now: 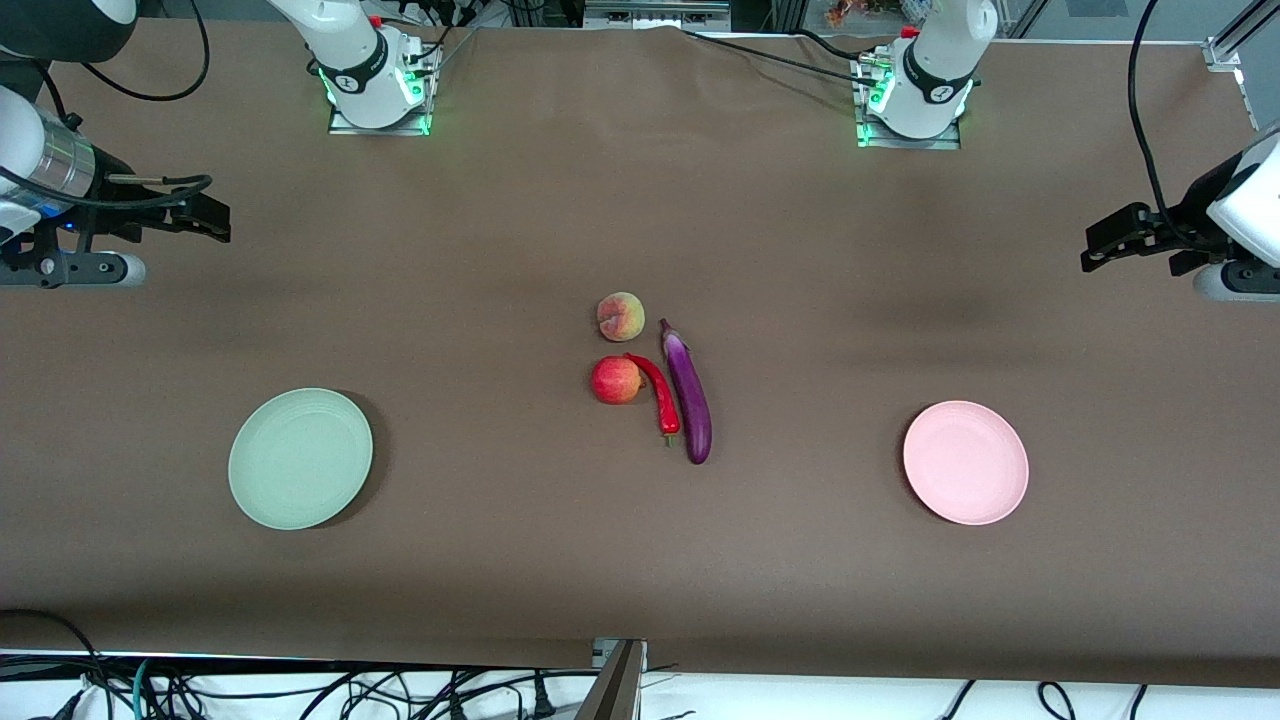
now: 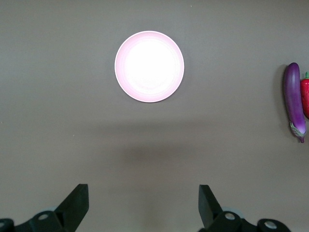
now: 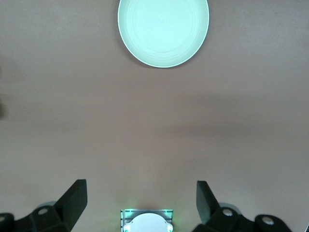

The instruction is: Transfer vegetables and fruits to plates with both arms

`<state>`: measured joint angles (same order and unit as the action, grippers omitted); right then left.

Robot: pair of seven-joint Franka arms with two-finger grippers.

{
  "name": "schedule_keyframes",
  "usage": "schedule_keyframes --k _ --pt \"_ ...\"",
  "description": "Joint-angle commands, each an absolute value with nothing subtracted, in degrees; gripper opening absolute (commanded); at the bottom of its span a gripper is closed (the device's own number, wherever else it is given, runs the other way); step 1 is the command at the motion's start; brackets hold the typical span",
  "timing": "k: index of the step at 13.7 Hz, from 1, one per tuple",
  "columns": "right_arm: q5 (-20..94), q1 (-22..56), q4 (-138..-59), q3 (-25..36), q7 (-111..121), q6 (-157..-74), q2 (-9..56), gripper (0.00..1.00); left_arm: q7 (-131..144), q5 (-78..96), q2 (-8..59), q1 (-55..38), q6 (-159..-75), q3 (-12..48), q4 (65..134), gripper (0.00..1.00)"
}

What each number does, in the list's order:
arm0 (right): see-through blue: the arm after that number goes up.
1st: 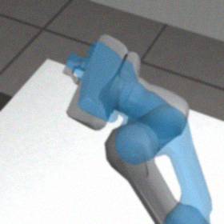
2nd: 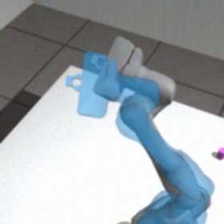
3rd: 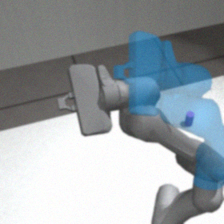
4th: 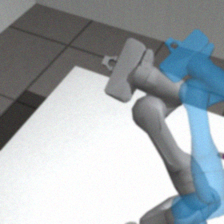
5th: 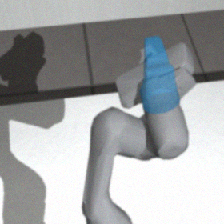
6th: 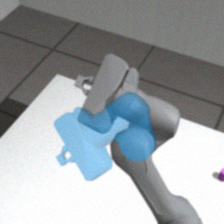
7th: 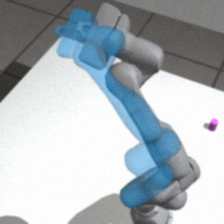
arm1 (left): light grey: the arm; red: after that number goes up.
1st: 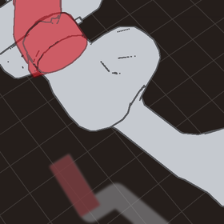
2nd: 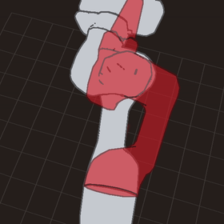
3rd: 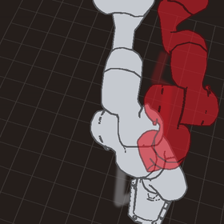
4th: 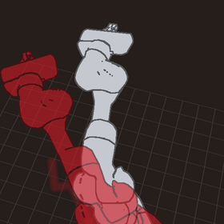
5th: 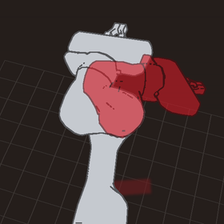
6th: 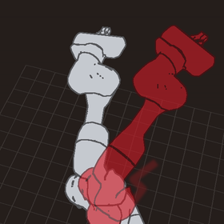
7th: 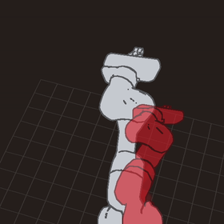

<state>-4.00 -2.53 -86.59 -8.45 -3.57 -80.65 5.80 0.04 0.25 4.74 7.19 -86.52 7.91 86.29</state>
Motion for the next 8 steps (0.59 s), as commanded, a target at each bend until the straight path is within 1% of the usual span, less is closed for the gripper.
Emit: schedule_keyframes --k 1,2,3,4,8 --pt "-4.1 -2.6 -85.0 -8.8 -2.9 -80.3 6.6 1.00 -0.8 -0.8 5.2 6.0 -86.1 6.6 85.1 1.00" --pt "-4.0 -2.5 -84.9 -8.8 -2.9 -80.3 6.6 1.00 -0.8 -0.8 5.2 3.4 -86.1 4.1 85.1 1.00" --pt "-4.0 -2.6 -84.9 -8.8 -2.9 -80.3 6.6 1.00 -0.8 -0.8 5.1 -0.3 -86.0 0.3 85.2 1.00" --pt "-4.0 -2.5 -84.9 -8.8 -2.9 -80.3 6.6 1.00 -0.8 -0.8 5.1 -2.0 -86.0 -1.7 85.2 1.00" --pt "-3.9 -2.5 -84.9 -8.8 -3.0 -80.3 6.6 1.00 -0.8 -0.4 5.1 -2.3 -86.0 -1.5 85.0 1.00"
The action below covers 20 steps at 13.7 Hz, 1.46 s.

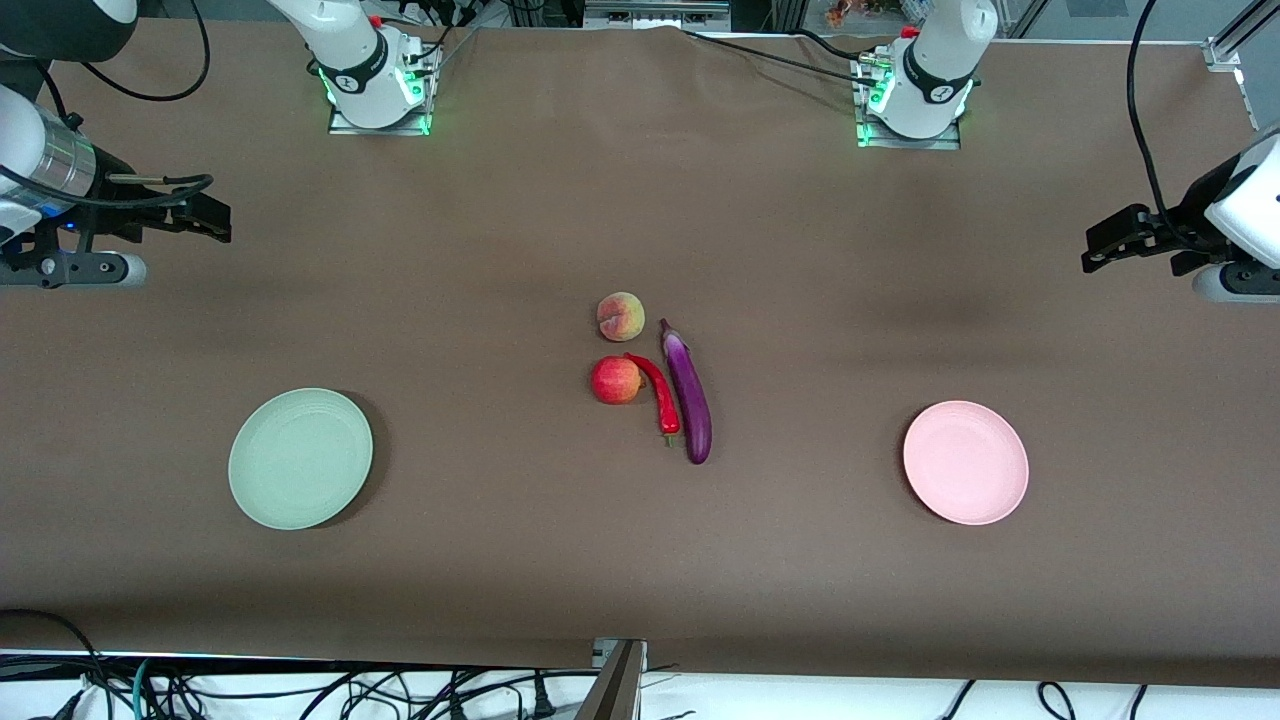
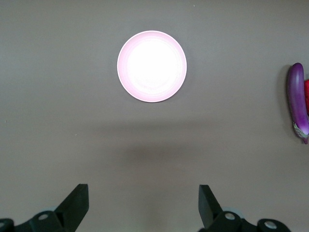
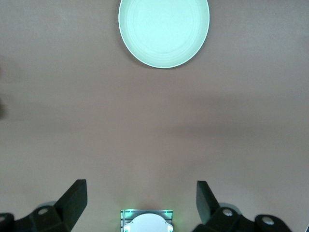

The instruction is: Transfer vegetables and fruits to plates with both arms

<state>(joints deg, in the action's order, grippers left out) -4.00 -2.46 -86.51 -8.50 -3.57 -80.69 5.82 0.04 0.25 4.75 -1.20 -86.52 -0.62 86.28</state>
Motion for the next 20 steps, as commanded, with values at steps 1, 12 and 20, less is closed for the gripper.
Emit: schedule_keyframes --k 1,12,20 --pt "-3.9 -2.5 -84.9 -8.8 -3.1 -80.3 6.6 1.00 -0.8 -0.4 5.1 -2.4 -86.0 -1.5 85.0 1.00" --pt "-3.7 -2.7 -84.9 -8.7 -3.2 -80.7 6.6 1.00 -0.8 -0.7 5.2 -2.1 -85.4 -1.5 85.2 1.00" --pt "-3.7 -2.8 -84.9 -8.7 -3.2 -81.6 6.6 1.00 -0.8 -0.7 5.2 -2.1 -85.4 -1.5 85.2 1.00"
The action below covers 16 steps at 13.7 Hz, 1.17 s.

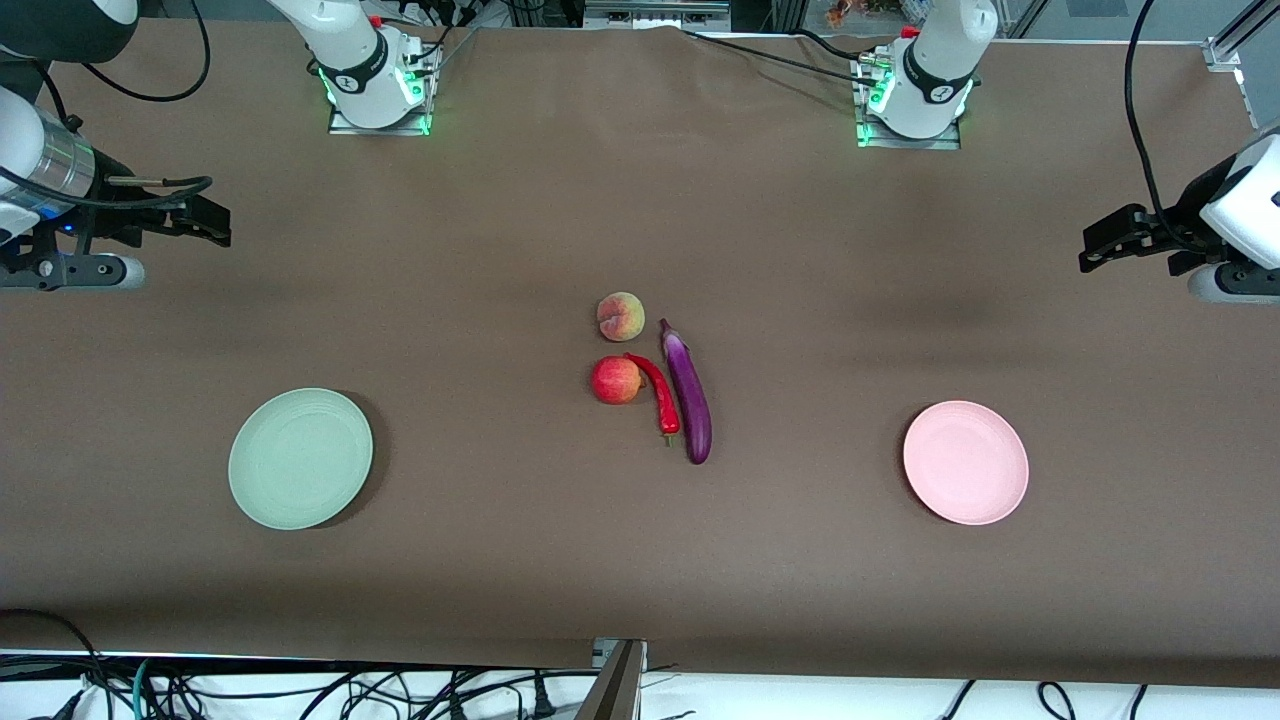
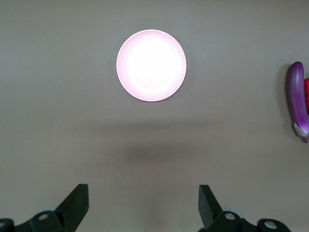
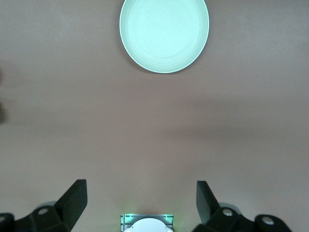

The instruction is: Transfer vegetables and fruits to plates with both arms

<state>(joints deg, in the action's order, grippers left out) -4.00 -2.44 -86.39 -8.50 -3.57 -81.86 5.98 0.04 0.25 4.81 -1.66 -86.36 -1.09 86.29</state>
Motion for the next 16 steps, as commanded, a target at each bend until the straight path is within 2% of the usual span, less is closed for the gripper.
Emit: schedule_keyframes --k 1,16 --pt "-3.7 -2.8 -84.9 -8.7 -3.2 -81.7 6.6 1.00 -0.8 -0.7 5.2 -2.1 -85.4 -1.5 85.1 1.00" --pt "-3.5 -3.0 -84.9 -8.7 -3.2 -82.9 6.7 1.00 -0.8 -0.9 5.2 -2.2 -85.7 -1.6 85.1 1.00"
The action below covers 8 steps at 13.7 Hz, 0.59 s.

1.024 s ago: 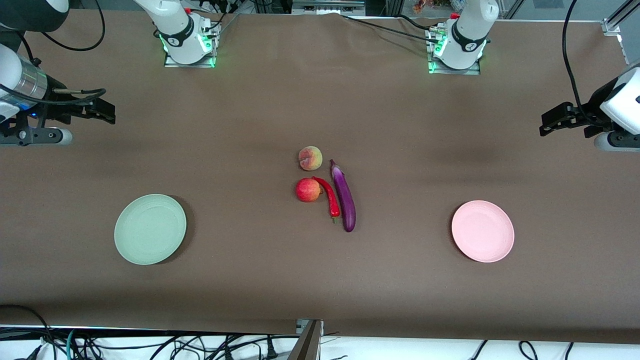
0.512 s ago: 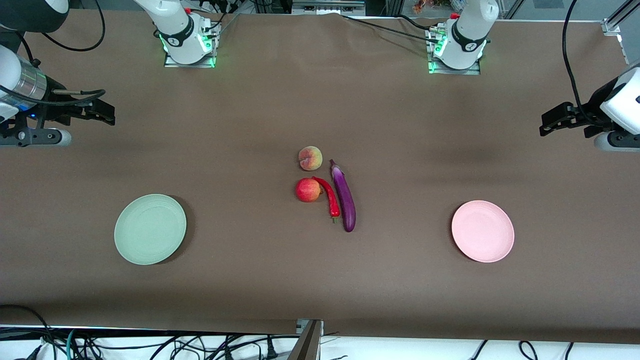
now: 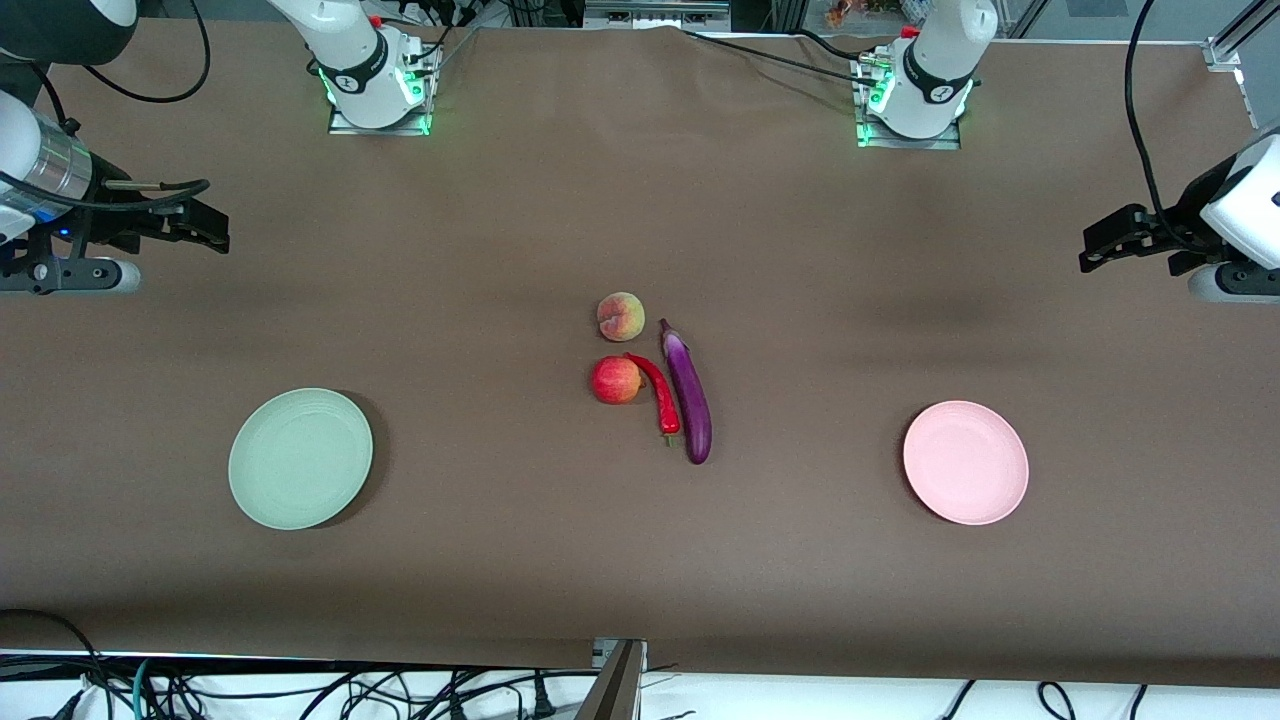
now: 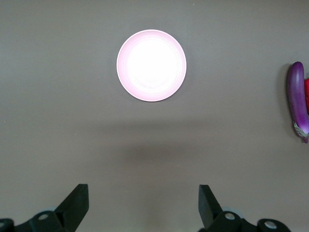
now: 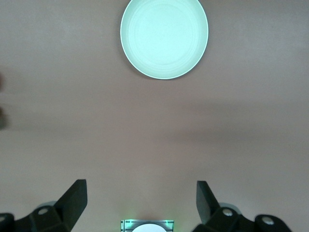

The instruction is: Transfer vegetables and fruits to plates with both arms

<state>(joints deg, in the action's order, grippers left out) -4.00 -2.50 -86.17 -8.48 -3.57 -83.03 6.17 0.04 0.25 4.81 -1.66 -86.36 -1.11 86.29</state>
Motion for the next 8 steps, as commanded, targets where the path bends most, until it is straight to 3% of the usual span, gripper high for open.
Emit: schedule_keyframes --k 1,8 --pt "-3.6 -3.0 -84.8 -8.7 -3.3 -82.9 6.6 1.00 -0.8 -0.9 5.2 -2.2 -85.7 -1.6 85.1 1.00" --pt "-1.8 -2.9 -84.9 -8.7 -3.3 -82.9 7.4 1.00 -0.8 -0.9 5.2 -2.2 -85.7 -1.5 85.1 1.00"
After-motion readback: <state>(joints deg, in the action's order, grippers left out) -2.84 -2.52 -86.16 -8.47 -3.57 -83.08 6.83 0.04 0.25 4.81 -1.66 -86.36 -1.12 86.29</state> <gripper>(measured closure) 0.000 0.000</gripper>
